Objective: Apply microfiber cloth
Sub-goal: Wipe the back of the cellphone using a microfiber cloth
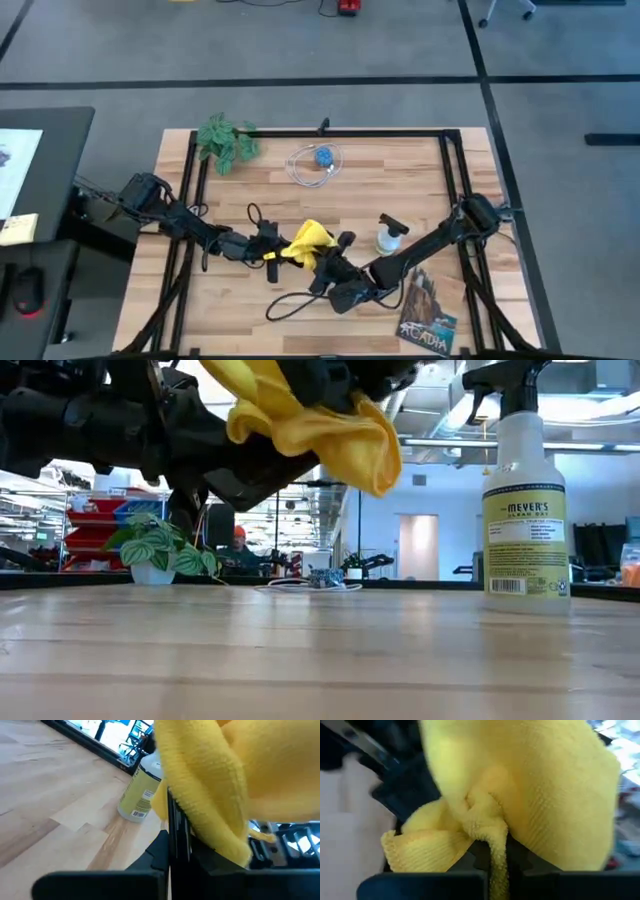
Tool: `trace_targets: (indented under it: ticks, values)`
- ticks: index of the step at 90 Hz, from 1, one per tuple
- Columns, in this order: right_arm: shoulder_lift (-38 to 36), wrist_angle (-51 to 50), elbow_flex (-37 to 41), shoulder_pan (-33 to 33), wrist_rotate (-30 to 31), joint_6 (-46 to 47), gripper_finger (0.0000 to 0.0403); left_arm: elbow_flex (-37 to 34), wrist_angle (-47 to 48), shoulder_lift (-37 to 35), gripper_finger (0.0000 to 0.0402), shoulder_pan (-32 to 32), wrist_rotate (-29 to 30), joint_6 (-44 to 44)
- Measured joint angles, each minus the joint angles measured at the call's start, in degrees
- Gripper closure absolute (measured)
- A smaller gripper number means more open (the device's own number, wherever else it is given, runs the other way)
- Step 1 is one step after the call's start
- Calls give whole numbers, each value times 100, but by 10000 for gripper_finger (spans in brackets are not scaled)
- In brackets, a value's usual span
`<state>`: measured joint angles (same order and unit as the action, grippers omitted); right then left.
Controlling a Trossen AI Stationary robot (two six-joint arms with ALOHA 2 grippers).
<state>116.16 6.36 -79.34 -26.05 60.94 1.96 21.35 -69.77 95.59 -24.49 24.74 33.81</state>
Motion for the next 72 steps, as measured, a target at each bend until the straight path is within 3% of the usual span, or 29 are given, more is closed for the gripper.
trace_targets:
  ticks: [13, 29, 44, 50, 72]
  values:
    - [31, -78, -3, 109, -160, -67, 402, -12, 82, 5, 392, 0, 23, -20]
    - [-65, -576, -8, 87, 573, -16, 402, -2, 40, 5, 392, 20, 137, -5]
    - [-76, -722, -8, -114, 303, 418, 402, 2, 10, 5, 392, 15, 14, -65]
    - [-74, -1169, -10, -216, 332, 765, 402, 2, -13, 5, 392, 15, -8, -111]
    - [-345, -3094, 10, -493, 1326, 1926, 402, 4, -123, -2, 392, 22, 91, -92]
